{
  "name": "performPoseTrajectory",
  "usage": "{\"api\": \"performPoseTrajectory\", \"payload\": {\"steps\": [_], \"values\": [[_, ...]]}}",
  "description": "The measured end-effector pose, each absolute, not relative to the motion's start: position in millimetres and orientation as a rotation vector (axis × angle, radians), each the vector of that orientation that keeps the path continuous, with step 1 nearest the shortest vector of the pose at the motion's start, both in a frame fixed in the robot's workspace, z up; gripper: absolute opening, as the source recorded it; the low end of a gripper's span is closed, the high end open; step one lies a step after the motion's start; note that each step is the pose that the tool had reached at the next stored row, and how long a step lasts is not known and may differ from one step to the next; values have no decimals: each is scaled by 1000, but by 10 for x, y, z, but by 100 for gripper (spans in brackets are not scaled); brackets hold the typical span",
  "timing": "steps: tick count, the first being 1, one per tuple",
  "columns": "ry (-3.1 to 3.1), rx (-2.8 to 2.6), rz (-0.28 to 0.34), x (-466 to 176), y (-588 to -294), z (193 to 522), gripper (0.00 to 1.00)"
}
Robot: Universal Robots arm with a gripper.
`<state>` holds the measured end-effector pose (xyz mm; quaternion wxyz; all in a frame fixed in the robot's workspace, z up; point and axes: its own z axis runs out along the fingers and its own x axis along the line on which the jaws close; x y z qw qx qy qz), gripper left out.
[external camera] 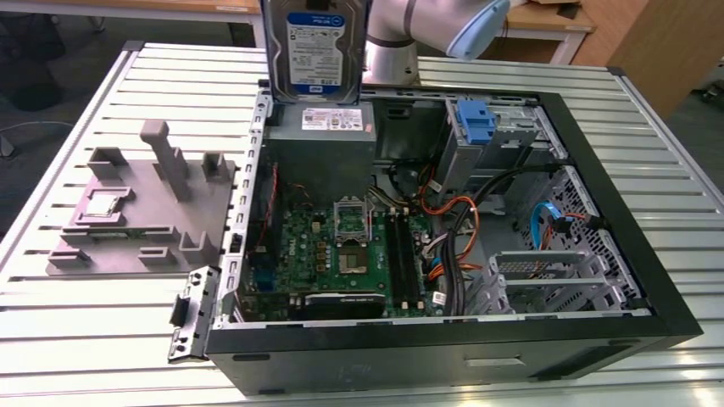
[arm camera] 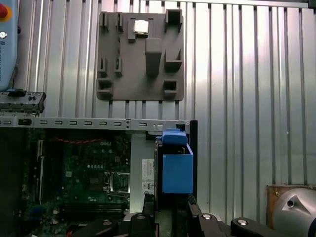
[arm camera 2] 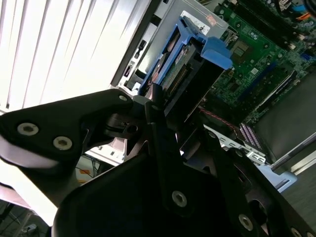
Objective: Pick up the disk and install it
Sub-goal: 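Pick up the disk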
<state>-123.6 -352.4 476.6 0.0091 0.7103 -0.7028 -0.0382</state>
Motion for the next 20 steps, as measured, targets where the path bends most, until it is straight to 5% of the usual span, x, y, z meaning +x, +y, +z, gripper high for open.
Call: {"api": "performPoseTrajectory", "payload": {"steps": [20], "values": [[-2195,2219,-119,-1220,-3677,4760,35]]}}
